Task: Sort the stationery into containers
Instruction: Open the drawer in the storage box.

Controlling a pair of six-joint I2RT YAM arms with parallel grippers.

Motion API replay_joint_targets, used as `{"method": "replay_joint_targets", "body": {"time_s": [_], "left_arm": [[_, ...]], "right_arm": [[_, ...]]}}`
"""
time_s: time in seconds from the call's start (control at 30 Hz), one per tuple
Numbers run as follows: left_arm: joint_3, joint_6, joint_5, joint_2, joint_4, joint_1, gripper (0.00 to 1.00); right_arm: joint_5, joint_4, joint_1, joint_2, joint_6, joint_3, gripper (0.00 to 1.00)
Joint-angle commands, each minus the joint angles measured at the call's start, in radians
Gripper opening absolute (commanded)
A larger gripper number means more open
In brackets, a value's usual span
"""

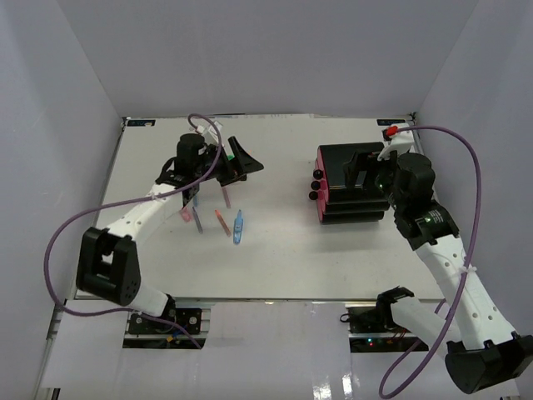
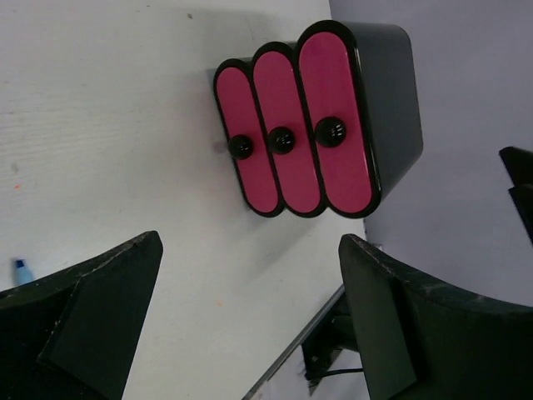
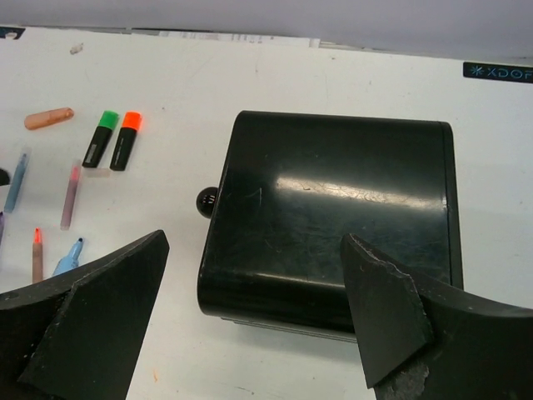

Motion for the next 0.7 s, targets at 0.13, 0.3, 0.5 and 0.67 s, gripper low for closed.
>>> {"method": "replay_joint_targets", "body": {"time_s": [0.13, 0.3, 0.5, 0.67], "left_arm": [[0.204, -0.302, 0.147, 0.275, 0.291, -0.096, 0.94], [0.284, -0.387, 0.191, 0.444, 0.386, -0.144, 0.88], [0.324, -0.411, 0.210, 0.532, 0.466, -0.187, 0.83], [0.344, -0.424, 0.218, 0.575, 0.514, -0.211, 0.81]], "right_arm": [[-0.006, 0.072, -0.005, 0.071, 0.001, 0.051, 0.90], [-0.037, 0.078, -0.006, 0.114, 0.000, 0.057, 0.90], [-0.048, 0.095, -0.005, 0.131, 0.002, 0.037, 0.90], [-0.074, 0.103, -0.006, 0.145, -0.003, 0.033, 0.90]]}}
